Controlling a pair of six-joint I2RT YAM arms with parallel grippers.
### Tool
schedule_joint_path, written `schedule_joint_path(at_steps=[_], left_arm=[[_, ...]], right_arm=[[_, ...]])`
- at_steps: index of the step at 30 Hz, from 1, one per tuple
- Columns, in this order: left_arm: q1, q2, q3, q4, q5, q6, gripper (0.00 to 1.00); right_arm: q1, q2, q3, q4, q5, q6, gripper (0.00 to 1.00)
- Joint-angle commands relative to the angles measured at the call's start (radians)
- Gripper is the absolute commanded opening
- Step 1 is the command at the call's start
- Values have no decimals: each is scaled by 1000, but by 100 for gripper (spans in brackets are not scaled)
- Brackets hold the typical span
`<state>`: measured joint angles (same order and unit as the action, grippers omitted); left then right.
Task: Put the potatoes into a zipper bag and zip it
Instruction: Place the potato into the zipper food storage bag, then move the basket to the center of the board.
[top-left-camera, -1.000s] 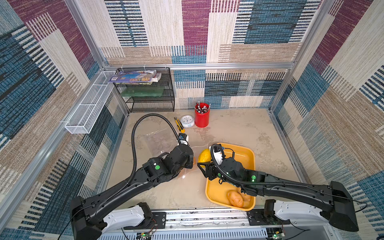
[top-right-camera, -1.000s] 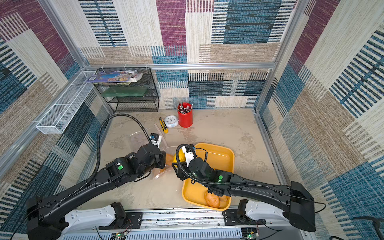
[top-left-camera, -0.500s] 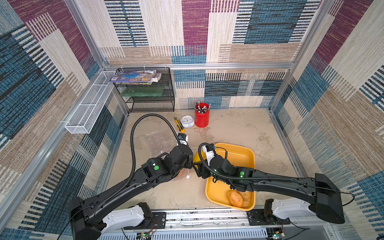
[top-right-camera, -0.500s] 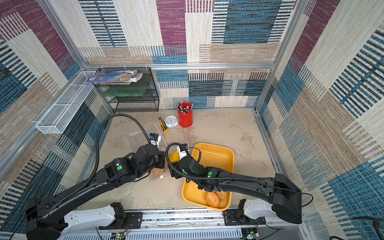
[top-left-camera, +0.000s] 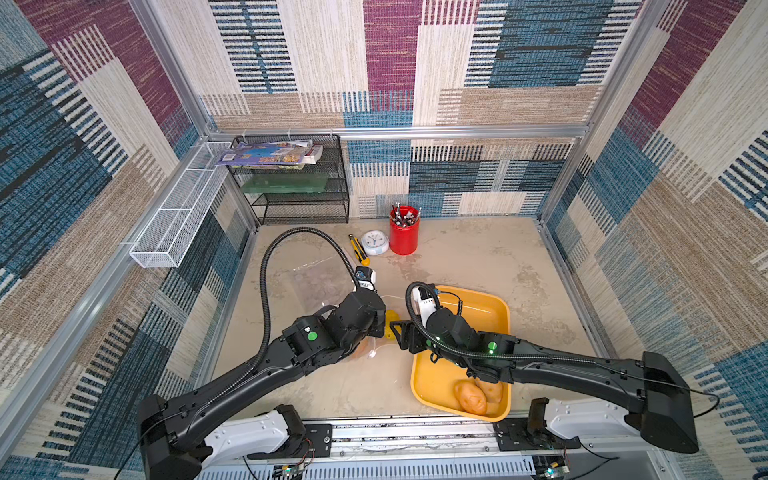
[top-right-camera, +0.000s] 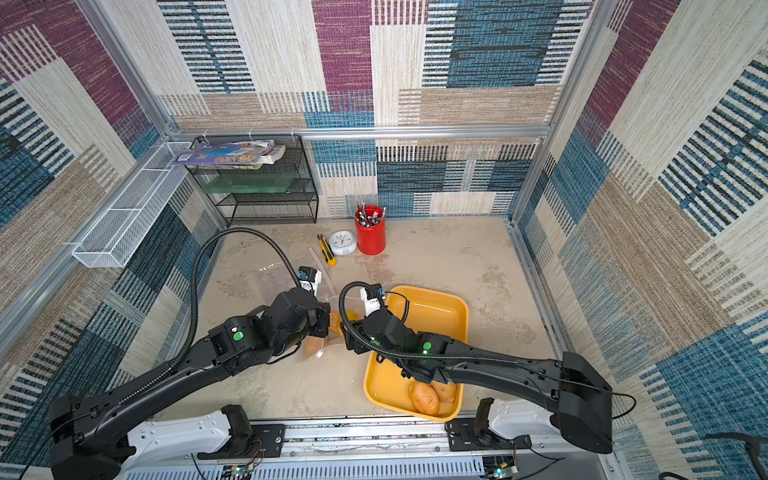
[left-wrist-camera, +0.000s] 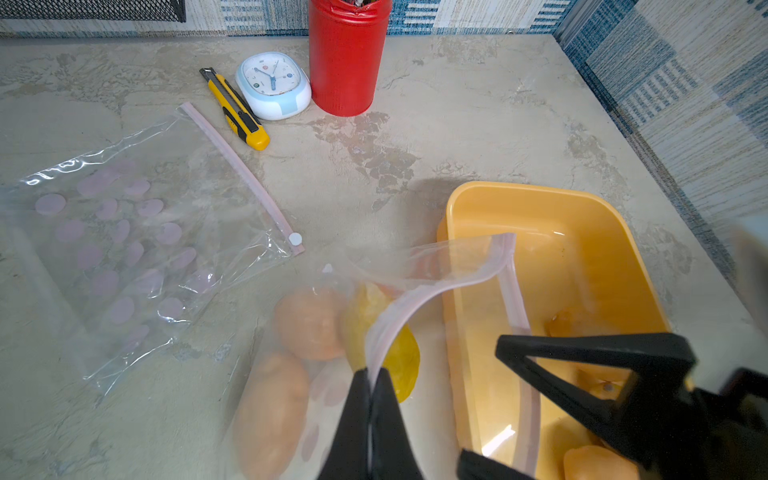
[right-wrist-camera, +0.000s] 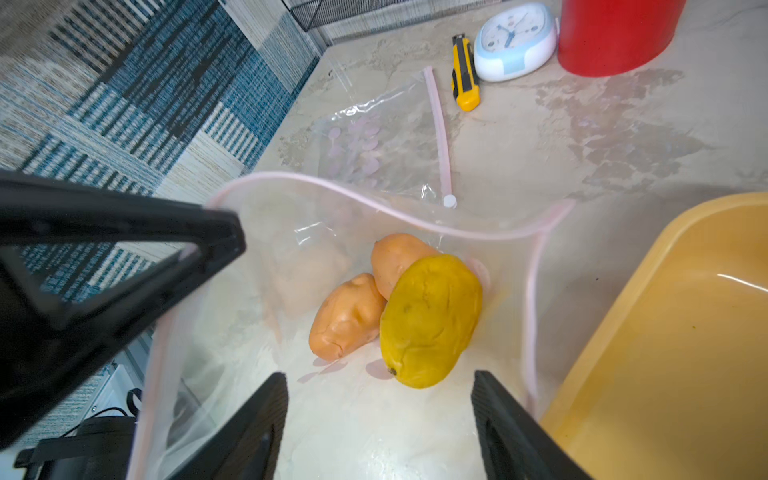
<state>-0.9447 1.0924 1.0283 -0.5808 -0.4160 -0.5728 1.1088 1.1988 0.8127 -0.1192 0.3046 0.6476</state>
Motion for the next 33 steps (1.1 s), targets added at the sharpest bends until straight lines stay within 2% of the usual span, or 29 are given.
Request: schedule_joint_path(at_steps=[1,6,8,11,14,17,21,28,33], left_arm=[[1,-3,-3,16,-13,-5,0],[1,-3,-4,15,-14,-6,0],[1,-3,-5,15,-14,-7,0],[1,-2,-5,16,-14,-7,0],[1,0,-5,16,-14,-7,0],[0,1,-5,18,-12,-7,0],[1,6,-4,18,-12,-7,0],[0,3,-4,17,-14,-7,0],[0,2,-5,18,-14,-5,0]], right_arm=[[-4,-88,-28,-35,75,13,75],[-61,-284,-148,-66,155,83,76],[-150,-347,-228,-56,161,116,74],[-317,-408,-367,-9,61,149,72],[-527,-410,-477,53,-121,144,70],[-697,-372,-516,101,-250,113,68],[-820,-292,-496,143,-282,85,68],[-849,-26,-408,257,-275,78,65],[-862,204,-253,264,-272,59,62]])
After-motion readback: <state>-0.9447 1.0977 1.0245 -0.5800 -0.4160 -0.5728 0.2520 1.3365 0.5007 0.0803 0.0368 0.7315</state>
